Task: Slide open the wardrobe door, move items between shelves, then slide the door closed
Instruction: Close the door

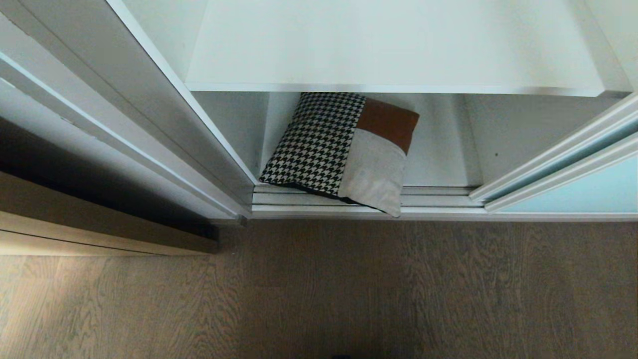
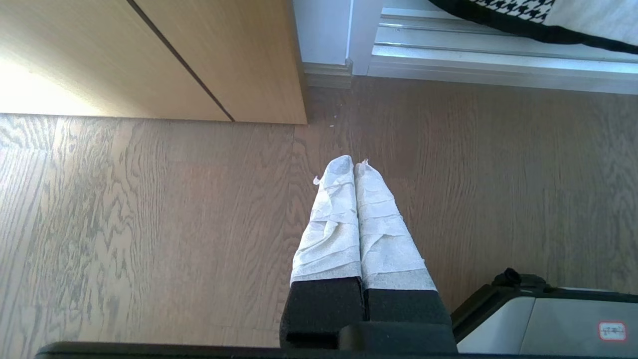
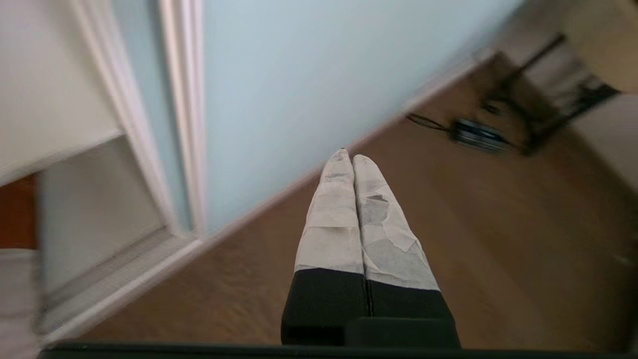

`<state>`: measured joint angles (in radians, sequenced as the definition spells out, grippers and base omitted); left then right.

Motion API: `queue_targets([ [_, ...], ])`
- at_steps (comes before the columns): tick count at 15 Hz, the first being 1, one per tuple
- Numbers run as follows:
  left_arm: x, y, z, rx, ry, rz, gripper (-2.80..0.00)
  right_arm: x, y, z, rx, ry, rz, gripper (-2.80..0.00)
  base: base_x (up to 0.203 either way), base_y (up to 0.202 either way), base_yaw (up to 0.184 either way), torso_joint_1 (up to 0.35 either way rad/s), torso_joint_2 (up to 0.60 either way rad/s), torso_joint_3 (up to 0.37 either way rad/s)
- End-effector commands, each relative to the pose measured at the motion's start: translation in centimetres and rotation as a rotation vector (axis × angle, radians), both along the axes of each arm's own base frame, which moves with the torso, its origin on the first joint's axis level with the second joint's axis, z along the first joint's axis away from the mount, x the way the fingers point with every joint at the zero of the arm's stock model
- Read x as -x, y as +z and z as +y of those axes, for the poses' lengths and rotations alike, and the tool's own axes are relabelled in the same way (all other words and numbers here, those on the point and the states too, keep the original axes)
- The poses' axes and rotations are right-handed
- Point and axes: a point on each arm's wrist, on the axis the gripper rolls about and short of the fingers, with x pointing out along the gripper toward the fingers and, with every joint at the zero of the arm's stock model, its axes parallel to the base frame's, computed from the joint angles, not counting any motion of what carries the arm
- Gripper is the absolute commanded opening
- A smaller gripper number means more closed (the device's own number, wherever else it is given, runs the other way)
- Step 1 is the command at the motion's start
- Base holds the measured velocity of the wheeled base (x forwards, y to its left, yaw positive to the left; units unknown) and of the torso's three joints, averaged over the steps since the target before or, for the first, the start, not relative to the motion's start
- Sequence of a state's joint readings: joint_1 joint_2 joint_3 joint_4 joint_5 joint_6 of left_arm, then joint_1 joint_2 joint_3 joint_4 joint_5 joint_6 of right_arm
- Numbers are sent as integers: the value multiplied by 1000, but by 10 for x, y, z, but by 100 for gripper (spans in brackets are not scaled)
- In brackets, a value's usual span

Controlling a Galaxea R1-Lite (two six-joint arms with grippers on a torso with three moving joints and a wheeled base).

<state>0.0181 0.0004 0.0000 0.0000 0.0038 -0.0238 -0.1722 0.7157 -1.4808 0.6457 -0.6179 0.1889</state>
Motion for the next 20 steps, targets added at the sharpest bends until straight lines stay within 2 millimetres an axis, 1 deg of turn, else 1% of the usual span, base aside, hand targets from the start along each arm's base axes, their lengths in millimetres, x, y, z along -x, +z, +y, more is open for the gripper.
queue_targets([
  [1,0,0,0,1,1,4,-280,-22,7,-1,-15,-37,85,-280,0,0,0,0,0,0],
  [3,0,0,0,1,1,4,-280,-18,9,3,-2,44,95,-280,0,0,0,0,0,0],
  [5,0,0,0,1,1,4,-280,-8,7,7,20,165,69,-280,0,0,0,0,0,0],
  [7,0,0,0,1,1,4,-280,-4,8,8,24,285,41,-280,0,0,0,0,0,0],
  [9,0,0,0,1,1,4,-280,-3,16,9,15,392,-55,-280,0,0,0,0,0,0],
  [11,0,0,0,1,1,4,-280,1,25,11,53,459,-142,-280,0,0,0,0,0,0],
  [13,0,0,0,1,1,4,-280,8,26,15,71,518,-176,-280,0,0,0,0,0,0],
  [15,0,0,0,1,1,4,-280,18,21,19,38,641,-205,-280,0,0,0,0,0,0],
  [16,0,0,0,1,1,4,-280,17,13,20,9,670,-174,-280,0,0,0,0,0,0],
  [18,0,0,0,1,1,4,-280,3,1,20,-75,646,-106,-280,0,0,0,0,0,0],
  [20,0,0,0,1,1,4,-280,-9,-1,22,-149,565,-117,-280,0,0,0,0,0,0],
])
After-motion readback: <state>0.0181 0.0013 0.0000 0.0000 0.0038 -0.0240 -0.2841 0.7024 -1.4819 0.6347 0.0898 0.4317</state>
